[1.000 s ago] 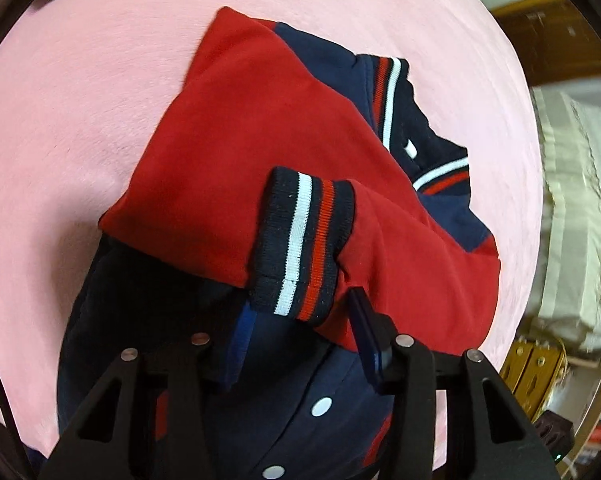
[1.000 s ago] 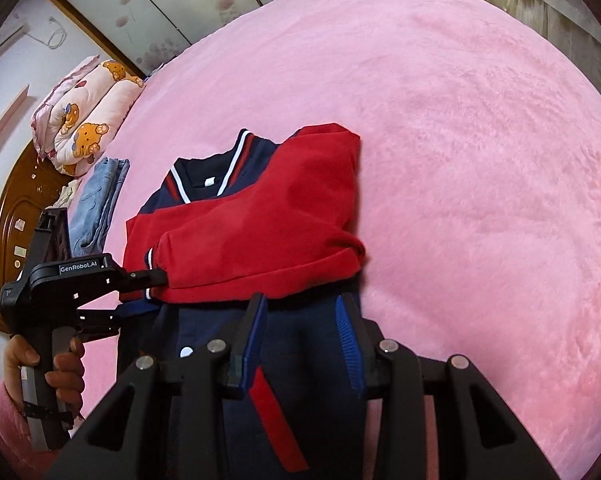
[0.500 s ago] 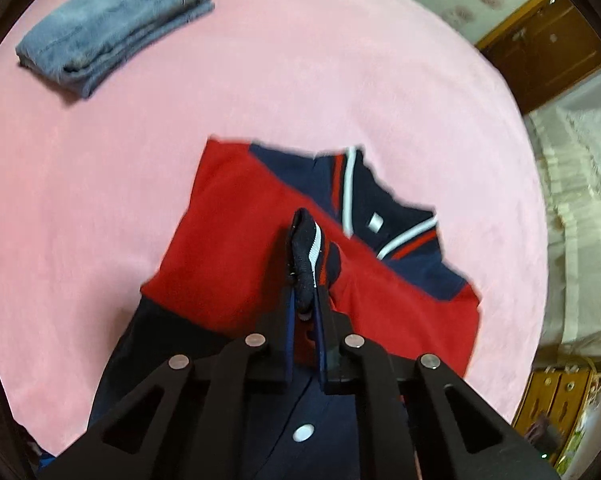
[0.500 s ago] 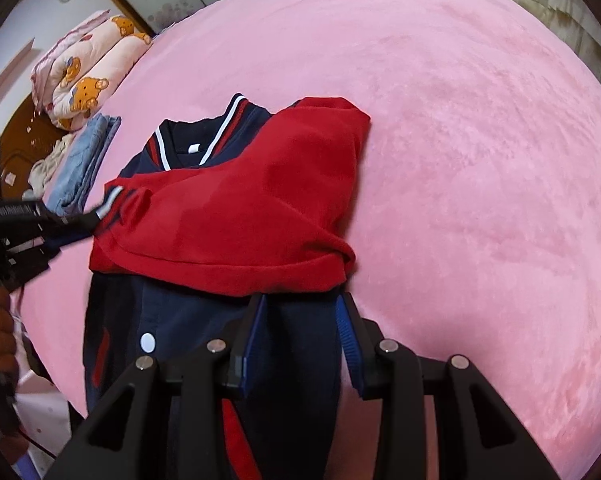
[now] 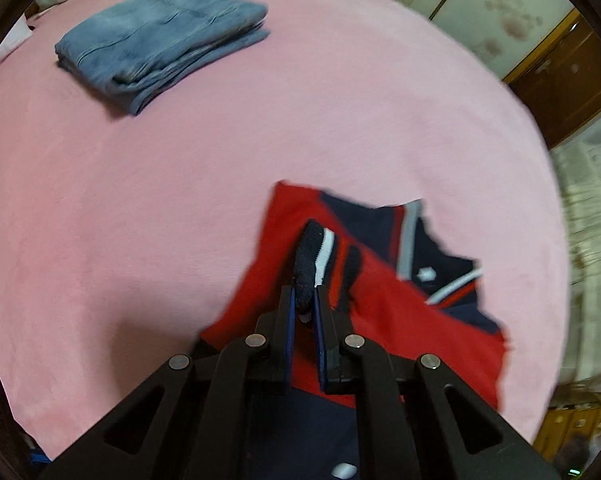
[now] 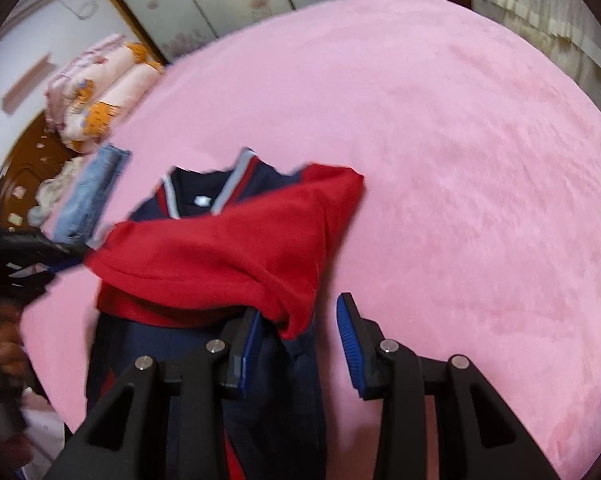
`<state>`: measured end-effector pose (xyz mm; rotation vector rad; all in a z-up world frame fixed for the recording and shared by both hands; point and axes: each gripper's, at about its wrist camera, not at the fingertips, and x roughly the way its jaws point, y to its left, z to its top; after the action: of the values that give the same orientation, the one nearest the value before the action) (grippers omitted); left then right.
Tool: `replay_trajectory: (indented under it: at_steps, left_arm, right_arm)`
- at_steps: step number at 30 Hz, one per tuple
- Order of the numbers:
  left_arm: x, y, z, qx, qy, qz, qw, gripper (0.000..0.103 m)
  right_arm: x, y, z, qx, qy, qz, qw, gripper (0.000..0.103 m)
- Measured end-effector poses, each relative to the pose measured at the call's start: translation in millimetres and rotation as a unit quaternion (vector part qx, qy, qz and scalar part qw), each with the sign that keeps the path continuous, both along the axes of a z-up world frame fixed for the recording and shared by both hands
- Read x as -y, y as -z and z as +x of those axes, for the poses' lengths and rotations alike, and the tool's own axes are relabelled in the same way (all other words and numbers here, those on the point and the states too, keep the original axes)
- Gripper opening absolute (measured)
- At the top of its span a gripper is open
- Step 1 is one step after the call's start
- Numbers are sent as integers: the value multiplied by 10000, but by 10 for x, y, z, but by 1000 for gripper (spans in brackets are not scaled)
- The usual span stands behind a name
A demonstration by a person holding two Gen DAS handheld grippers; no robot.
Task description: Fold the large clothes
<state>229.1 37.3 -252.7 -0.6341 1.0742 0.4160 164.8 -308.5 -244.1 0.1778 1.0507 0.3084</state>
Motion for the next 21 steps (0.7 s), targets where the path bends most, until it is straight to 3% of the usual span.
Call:
replay_trajectory:
  at_steps: [1,4,7,10,12,19,21]
  left_arm:
    - [-29,102,22,-110,-27,-99,9999,7]
    - [-48,247,42,-239,-111,-142,9996,7]
    - [-57,321,49,-282,-163,-161,9993,6]
    - [-86,342,56,-543,-180,166,9982,5]
    - [-134,340,40,-465,-147,-26,9988,5]
    - [-96,155,-26,-170,240,-334,9990,6]
    - [33,68,-21,-30,575,-482,9972,6]
  right_arm:
    - [-22,-13,-5,40,-104,-6,9999,17]
    - [-138,22,-49,16,-484,-313,9983,12]
    - [-103,195,-30,-383,-454,-512,9969,10]
    - [106,330,1,-611,140,-419,9972,10]
    - [280,386,42,-814,474,118,9955,10]
    - [288,250,83,-1102,376,416,9923,14]
    - [304,135,43,-1034,429,455,9927,14]
